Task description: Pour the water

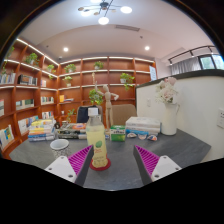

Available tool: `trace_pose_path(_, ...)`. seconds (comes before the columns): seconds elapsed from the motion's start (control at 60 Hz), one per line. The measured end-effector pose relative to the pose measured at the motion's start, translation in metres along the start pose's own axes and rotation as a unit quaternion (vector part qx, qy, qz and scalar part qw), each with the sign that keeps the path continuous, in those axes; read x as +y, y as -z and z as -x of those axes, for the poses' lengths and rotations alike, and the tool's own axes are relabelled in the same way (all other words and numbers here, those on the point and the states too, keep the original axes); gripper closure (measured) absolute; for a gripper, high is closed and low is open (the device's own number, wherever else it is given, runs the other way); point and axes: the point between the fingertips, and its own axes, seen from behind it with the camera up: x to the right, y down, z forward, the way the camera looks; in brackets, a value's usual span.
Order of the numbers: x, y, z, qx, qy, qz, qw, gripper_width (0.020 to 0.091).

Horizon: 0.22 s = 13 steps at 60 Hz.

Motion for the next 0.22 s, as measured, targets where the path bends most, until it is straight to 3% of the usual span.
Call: trace_pose_path(0.217,-0.0012,-0.0032,-0.0001,0.002,0.006,-0.004,1.000,0.0296)
